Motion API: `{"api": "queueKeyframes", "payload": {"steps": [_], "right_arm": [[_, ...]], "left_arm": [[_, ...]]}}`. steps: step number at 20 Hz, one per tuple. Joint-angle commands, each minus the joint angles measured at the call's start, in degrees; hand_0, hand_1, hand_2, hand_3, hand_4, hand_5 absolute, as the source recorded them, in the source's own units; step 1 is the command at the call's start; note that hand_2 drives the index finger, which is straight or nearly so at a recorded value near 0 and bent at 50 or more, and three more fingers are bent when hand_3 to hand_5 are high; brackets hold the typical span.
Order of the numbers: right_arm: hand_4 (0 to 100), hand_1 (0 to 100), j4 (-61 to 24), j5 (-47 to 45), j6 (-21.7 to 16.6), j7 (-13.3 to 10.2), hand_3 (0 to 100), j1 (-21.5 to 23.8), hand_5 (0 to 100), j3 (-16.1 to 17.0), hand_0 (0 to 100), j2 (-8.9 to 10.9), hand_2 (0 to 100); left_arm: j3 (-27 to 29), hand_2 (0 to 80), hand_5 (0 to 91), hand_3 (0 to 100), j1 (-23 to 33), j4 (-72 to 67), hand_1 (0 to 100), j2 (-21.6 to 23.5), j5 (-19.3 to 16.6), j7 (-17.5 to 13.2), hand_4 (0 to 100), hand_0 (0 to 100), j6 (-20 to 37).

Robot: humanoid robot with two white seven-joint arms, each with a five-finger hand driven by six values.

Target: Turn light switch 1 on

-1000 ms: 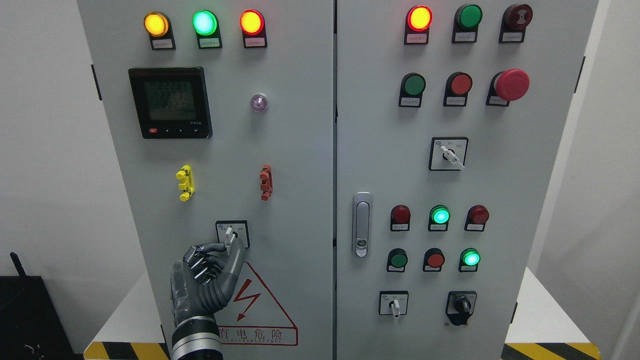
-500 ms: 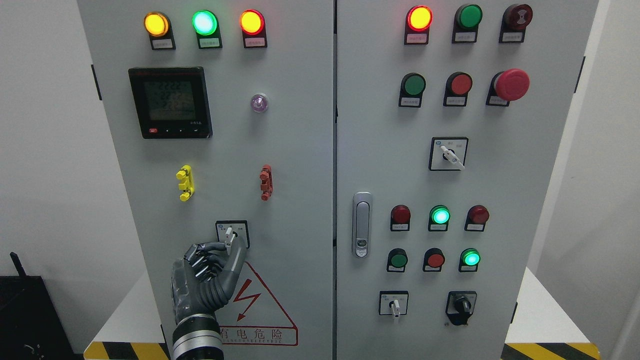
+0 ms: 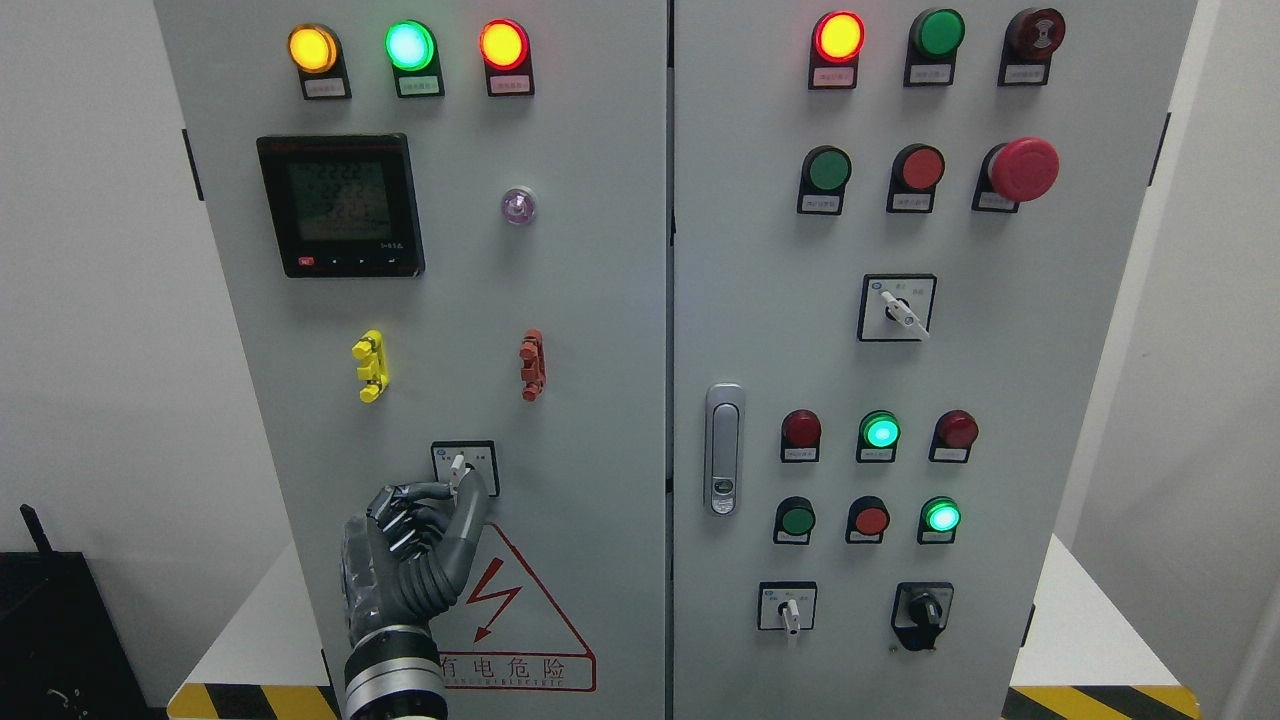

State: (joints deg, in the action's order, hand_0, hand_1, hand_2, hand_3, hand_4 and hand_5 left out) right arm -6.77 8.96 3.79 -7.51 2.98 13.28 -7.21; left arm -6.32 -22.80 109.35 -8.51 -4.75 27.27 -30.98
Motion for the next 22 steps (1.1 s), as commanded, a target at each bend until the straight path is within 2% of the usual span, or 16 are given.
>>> {"api": "queueKeyframes", "payload": {"steps": [1, 22], "right_arm": [[0, 0, 0.0, 0.0, 0.0, 0.0, 0, 0.0, 0, 0.0, 50, 0.0, 0], [0, 0, 0.0, 0.0, 0.0, 0.0, 0, 0.0, 0, 0.0, 50, 0.0, 0]], "left_arm": [[0.0, 56.8, 85.7, 87, -0.1, 0.0, 69, 0.0, -0.2, 0.0, 93, 27, -0.1], [-0.3, 57.2, 85.9, 88, -0.9, 0.0, 69, -0.1, -0.3, 0.0, 94, 32, -1.5]]}}
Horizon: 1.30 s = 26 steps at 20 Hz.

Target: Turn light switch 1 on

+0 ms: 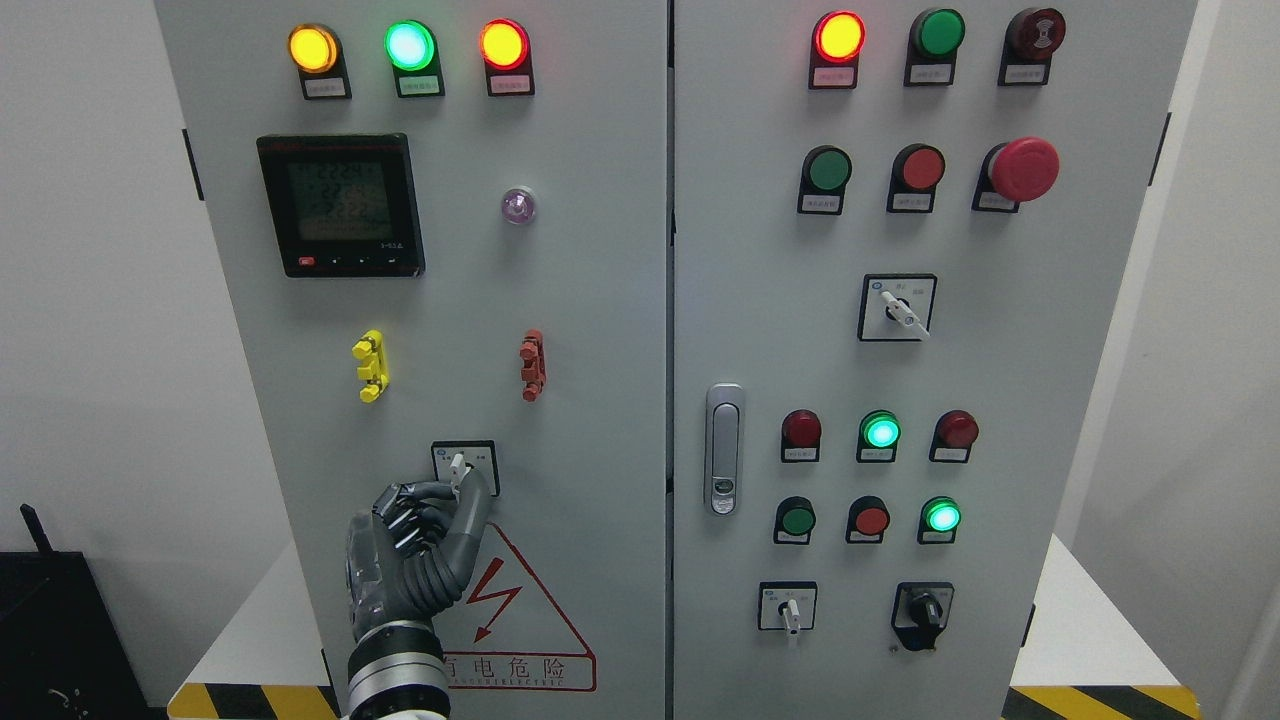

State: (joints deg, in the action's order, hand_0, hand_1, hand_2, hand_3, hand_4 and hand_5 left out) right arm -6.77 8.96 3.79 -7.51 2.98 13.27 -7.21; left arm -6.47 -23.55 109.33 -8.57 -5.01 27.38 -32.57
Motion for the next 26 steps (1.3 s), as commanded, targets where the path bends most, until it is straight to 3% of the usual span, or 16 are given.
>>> {"api": "queueKeyframes", "payload": {"steps": [1, 26], "right_arm": [[0, 0, 0.0, 0.0, 0.0, 0.0, 0, 0.0, 0, 0.0, 50, 0.0, 0], [0, 0, 0.0, 0.0, 0.0, 0.0, 0, -0.1, 0, 0.0, 50, 0.0, 0]], "left_arm": [[-0.1, 57.2, 85.9, 88, -0.1, 0.0, 69, 0.0, 0.0, -0.1, 93, 32, 0.0], [-0.3, 59.1, 85.9, 90, -0.2, 0.0, 65, 0.0, -1.0, 0.0, 94, 39, -1.0]]}}
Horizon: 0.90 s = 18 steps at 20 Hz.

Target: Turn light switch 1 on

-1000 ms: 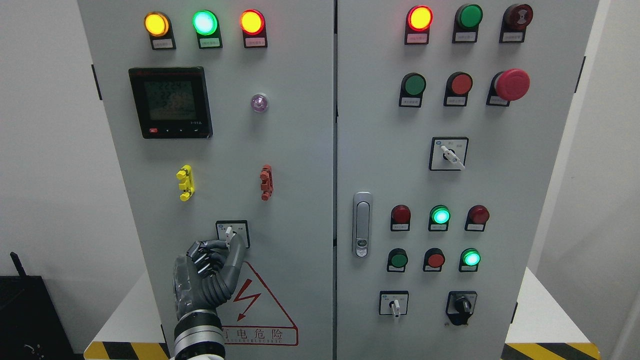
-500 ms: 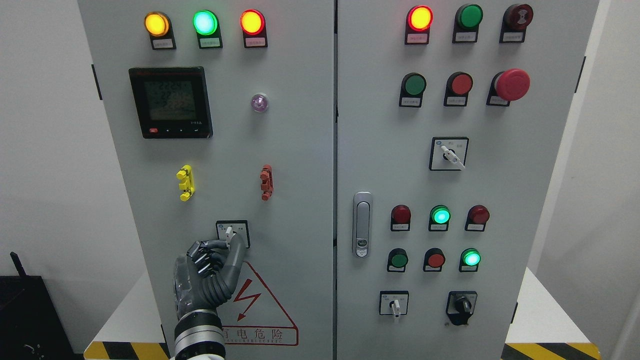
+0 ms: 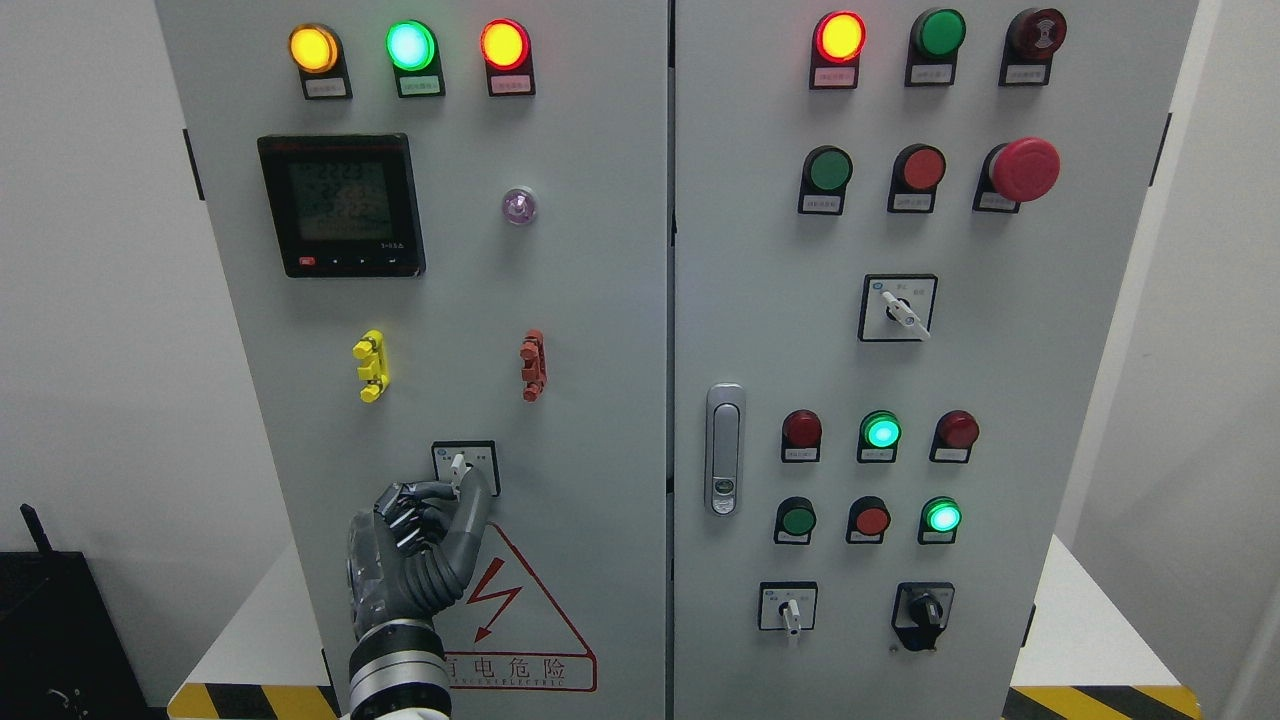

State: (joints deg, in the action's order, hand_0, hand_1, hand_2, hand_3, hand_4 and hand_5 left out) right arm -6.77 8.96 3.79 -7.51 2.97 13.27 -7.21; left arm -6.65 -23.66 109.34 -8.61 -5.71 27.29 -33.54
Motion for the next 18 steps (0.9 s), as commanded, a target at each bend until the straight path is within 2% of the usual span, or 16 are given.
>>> {"api": "queueKeyframes", "payload": {"steps": [1, 18], "right_arm": [[0, 0, 0.0, 0.0, 0.0, 0.0, 0, 0.0, 0, 0.0, 50, 0.0, 0], [0, 0, 0.0, 0.0, 0.0, 0.0, 0, 0.0, 0, 0.0, 50, 0.0, 0]], "left_arm": [[-0.1, 59.1, 85.9, 90, -0.1, 0.0, 65, 0.0, -0.3, 0.0, 94, 39, 0.0], [-0.3, 59.9, 86.0, 90, -0.1, 0.0, 61, 0.0, -0.3, 0.0, 95, 46, -0.3]]}}
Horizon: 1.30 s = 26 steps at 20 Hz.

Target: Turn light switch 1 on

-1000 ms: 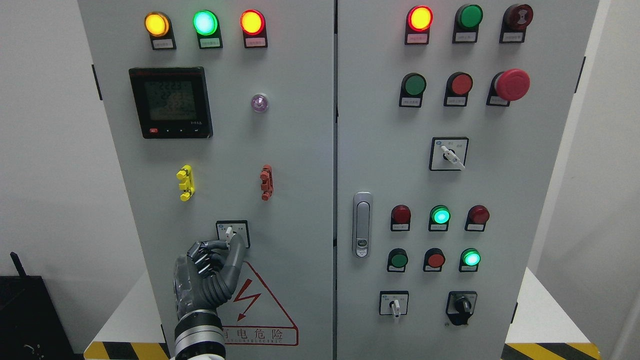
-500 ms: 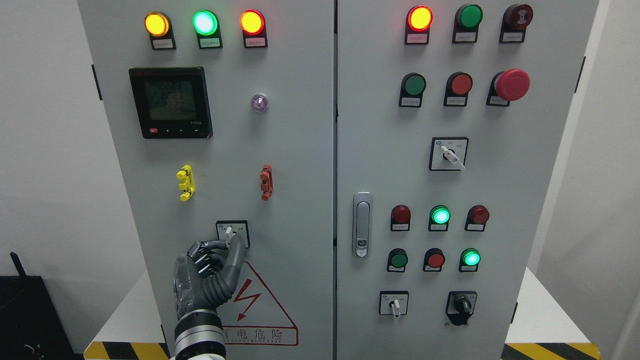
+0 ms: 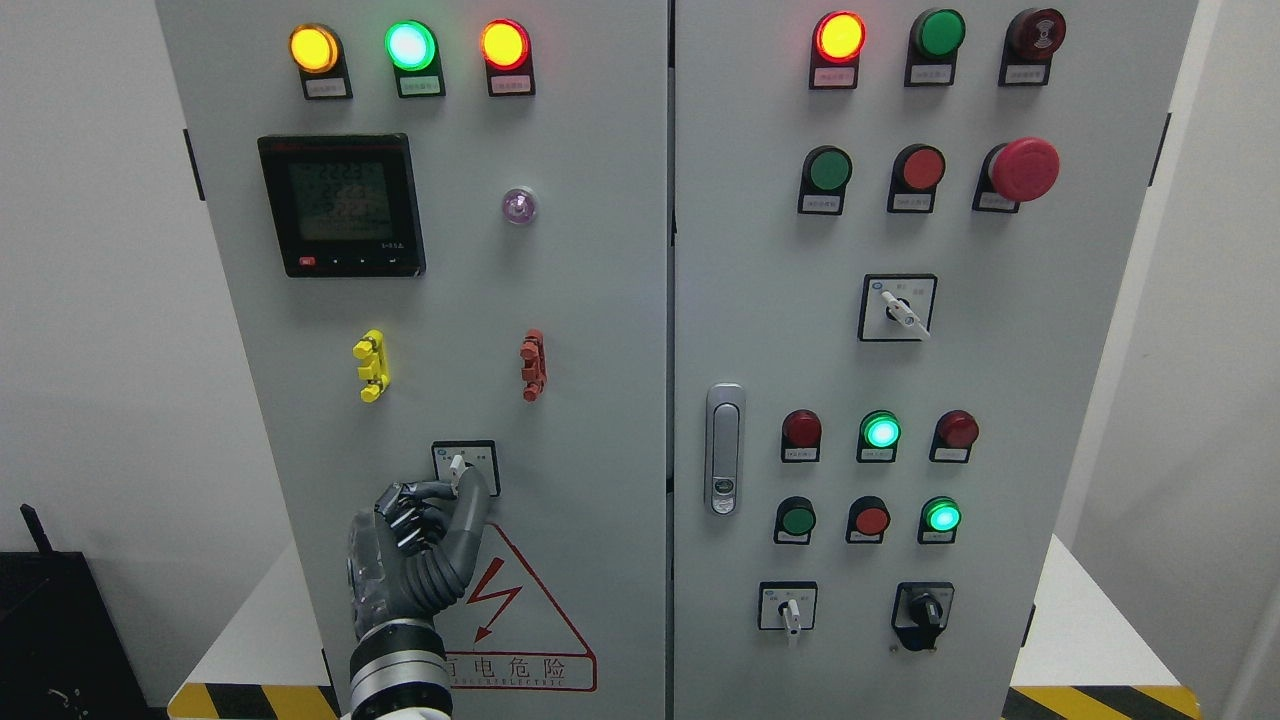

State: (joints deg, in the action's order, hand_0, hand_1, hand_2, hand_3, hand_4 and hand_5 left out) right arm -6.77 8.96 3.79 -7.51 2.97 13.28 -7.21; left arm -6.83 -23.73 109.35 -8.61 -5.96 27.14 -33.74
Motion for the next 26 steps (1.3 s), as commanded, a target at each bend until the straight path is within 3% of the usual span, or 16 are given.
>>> {"api": "queueKeyframes", "payload": {"steps": [1, 26], "right_arm": [[0, 0, 0.0, 0.0, 0.0, 0.0, 0, 0.0, 0, 0.0, 50, 0.0, 0], [0, 0, 0.0, 0.0, 0.0, 0.0, 0, -0.1, 0, 0.0, 50, 0.0, 0]], "left_arm": [[-0.1, 60.1, 86.0, 90, 0.0, 0.0, 61, 0.0, 0.0, 0.2, 95, 46, 0.0], [-0.7, 61.1, 86.2, 91, 0.0, 0.0, 55, 0.0, 0.0, 0.1, 95, 56, -0.1]]}}
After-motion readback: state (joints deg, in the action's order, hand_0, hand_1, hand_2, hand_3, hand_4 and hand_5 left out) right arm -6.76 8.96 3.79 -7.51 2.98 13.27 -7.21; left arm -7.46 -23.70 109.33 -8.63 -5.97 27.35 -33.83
